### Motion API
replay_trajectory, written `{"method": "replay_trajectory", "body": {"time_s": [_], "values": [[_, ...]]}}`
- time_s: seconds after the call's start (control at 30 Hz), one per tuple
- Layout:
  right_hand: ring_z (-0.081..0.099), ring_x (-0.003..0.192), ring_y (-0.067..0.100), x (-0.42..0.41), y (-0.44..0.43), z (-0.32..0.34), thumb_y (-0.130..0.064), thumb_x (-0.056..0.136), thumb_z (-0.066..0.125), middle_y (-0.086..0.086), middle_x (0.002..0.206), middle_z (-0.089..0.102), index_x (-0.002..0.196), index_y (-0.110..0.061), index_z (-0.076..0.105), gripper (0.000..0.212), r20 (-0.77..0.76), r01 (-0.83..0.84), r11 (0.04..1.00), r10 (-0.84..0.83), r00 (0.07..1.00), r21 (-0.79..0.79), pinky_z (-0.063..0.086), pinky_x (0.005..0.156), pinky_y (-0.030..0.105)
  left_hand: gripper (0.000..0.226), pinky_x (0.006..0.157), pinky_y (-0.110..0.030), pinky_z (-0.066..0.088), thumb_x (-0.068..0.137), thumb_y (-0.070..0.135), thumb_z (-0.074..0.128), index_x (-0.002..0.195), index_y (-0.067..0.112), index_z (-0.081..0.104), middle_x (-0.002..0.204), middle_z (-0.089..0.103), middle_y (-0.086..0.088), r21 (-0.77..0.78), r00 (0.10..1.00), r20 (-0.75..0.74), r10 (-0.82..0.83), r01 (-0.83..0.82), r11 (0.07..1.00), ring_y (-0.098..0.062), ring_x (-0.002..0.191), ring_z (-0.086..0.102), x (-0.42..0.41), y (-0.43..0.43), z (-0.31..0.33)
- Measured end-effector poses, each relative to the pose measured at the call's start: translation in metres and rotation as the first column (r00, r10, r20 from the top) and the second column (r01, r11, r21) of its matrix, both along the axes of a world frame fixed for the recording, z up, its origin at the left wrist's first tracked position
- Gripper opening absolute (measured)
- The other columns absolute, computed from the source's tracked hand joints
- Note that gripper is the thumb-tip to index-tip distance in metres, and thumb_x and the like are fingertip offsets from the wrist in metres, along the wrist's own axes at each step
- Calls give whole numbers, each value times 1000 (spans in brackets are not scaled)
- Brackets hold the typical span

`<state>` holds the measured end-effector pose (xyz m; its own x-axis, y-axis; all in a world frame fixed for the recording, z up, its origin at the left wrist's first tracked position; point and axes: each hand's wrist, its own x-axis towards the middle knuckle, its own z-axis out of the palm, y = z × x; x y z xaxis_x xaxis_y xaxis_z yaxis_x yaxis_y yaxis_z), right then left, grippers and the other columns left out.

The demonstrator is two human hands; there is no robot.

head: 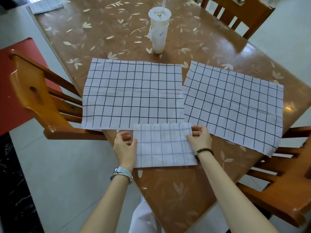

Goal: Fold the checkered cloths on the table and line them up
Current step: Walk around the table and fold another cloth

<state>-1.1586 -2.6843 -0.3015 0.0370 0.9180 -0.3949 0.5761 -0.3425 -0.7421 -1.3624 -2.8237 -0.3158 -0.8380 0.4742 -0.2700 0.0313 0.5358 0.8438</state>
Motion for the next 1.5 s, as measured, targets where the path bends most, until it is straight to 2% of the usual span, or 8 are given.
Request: {"method": "replay_trajectory", "body": {"time_s": [0.17,0.27,0.33,0.43,0.57,0.7,1.3,1.5], "values": [[62,79,11,2,1,1,-12,81,71,-3,90,62,115,-14,54,38,-38,27,999,-26,999,22,52,77,27,27,80,-12,51,90,3,66,113,16,57,114,55,-2,115,997,-40,-73,77,990,-8,96,62,4,4,4],[62,87,12,2,-1,6,-10,86,65,1,102,62,117,-12,53,33,-34,9,993,-5,999,122,53,85,29,29,100,-25,47,92,2,61,117,17,58,120,55,3,102,949,-239,-205,235,967,-11,111,55,8,-1,5],[58,104,14,2,-7,8,-12,91,58,2,115,58,121,-12,53,30,52,-118,950,108,993,289,48,94,29,31,113,-27,36,94,4,57,124,12,59,135,51,4,41,835,-425,-351,405,913,-14,131,46,12,-6,0],[48,124,15,-5,-29,0,-19,95,46,3,132,53,130,-13,52,36,248,-420,780,341,907,463,37,107,27,42,119,-36,26,99,16,44,138,4,52,151,43,-7,-196,497,-607,-621,663,722,-21,145,32,22,-12,-13],[31,142,24,-22,-56,-28,-28,95,35,7,152,36,143,-10,43,52,507,-770,522,582,636,367,19,118,36,59,121,-43,17,99,34,39,151,5,35,161,21,-7,-468,258,-547,-796,694,547,-21,151,19,33,-15,-33],[10,148,18,-31,-60,-46,-44,95,26,0,159,13,152,-14,22,64,602,-849,494,625,496,187,-1,118,33,69,123,-40,7,100,50,33,155,8,24,164,15,-11,-562,282,-469,-837,636,528,-23,152,9,30,-11,-45],[-7,148,15,-16,-44,-54,-56,97,19,0,162,0,154,-19,4,70,686,-826,561,577,444,63,-1,118,39,83,122,-45,5,98,62,21,156,3,11,165,4,-16,-620,415,-418,-808,520,587,-27,153,3,25,-13,-44],[23,144,25,-20,-47,-28,-36,92,38,7,151,39,141,-15,45,54,664,-768,600,483,571,223,10,117,47,70,120,-45,19,91,40,63,145,1,41,151,42,-17,-498,559,-491,-668,449,742,-33,142,35,23,-10,-25]]}}
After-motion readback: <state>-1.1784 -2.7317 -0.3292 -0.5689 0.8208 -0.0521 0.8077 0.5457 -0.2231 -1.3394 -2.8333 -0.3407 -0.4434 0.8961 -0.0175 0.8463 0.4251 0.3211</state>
